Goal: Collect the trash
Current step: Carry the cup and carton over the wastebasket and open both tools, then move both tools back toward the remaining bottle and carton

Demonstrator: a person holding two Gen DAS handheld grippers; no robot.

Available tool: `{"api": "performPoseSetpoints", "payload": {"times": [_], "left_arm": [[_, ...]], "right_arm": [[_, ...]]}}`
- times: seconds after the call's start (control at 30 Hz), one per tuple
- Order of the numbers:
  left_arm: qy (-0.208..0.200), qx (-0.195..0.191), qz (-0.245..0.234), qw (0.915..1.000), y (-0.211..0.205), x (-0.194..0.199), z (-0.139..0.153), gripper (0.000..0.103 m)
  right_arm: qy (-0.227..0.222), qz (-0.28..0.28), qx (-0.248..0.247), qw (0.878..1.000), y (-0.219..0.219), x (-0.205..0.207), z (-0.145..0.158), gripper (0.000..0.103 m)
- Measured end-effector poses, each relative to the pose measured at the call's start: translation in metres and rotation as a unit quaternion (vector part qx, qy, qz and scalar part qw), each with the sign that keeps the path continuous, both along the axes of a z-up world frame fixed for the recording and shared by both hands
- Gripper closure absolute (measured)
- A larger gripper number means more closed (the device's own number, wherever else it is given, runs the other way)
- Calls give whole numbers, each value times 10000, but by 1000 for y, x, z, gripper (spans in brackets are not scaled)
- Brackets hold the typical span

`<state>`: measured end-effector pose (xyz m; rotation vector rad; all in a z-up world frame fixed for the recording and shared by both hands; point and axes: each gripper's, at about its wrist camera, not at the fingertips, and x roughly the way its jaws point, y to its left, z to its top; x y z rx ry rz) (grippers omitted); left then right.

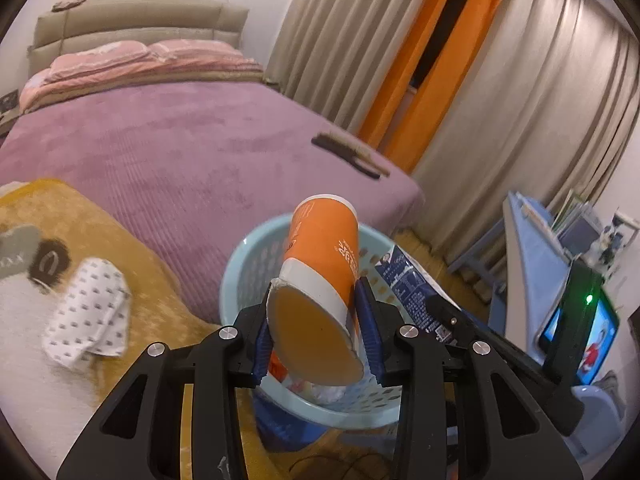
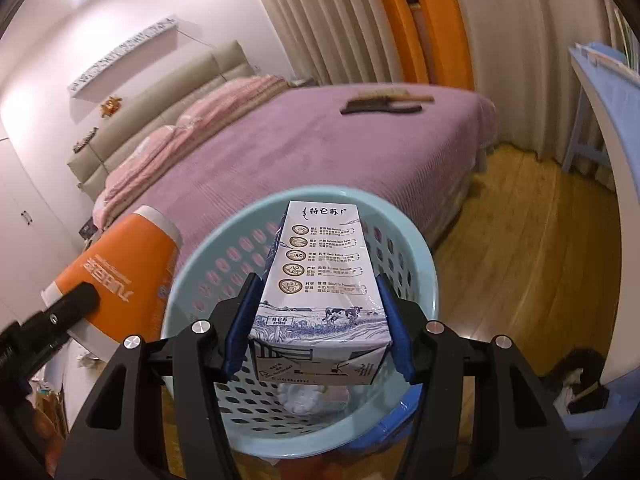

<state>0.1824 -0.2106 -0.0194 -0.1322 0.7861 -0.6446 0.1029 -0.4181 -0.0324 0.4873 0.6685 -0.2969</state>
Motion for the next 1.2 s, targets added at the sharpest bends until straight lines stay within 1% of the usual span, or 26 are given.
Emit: {"api": "performPoseSetpoints", "payload": {"times": [0.2, 0.3, 0.37, 0.4, 0.43, 0.47, 0.67, 0.87, 1.0, 1.2], "left_arm": [[46, 325, 26, 9995, -15, 6, -16, 64], [142, 287, 34, 9995, -14, 9, -20, 63], [198, 269, 83, 9994, -10, 10, -21, 52], [216, 247, 139, 9994, -8, 9, -20, 38], [189, 191, 235, 9994, -2, 8, -18, 29], [167, 161, 266, 9994, 1, 6, -16, 28], [48, -10, 281, 9996, 24, -8, 2, 26], [-227, -295, 363, 9986, 56, -32, 28, 23], [-461, -457, 489, 9967, 82, -51, 46, 20], [-767, -581, 804, 9921, 129, -80, 69, 20]], "right_arm": [[302, -55, 86, 9995, -7, 12, -20, 48], [370, -27, 109, 9993, -6, 17, -23, 47], [418, -7, 105, 9991, -5, 19, -25, 46], [415, 24, 118, 9991, -4, 20, -25, 44], [404, 44, 137, 9991, -3, 20, -25, 43], [393, 58, 148, 9991, -4, 20, -25, 43], [325, 133, 144, 9993, 4, 12, -18, 42], [123, 344, -37, 9993, 27, 3, 7, 41], [-26, 540, -124, 9985, 51, -3, 24, 41], [-219, 947, -295, 9948, 96, -9, 46, 39]]}}
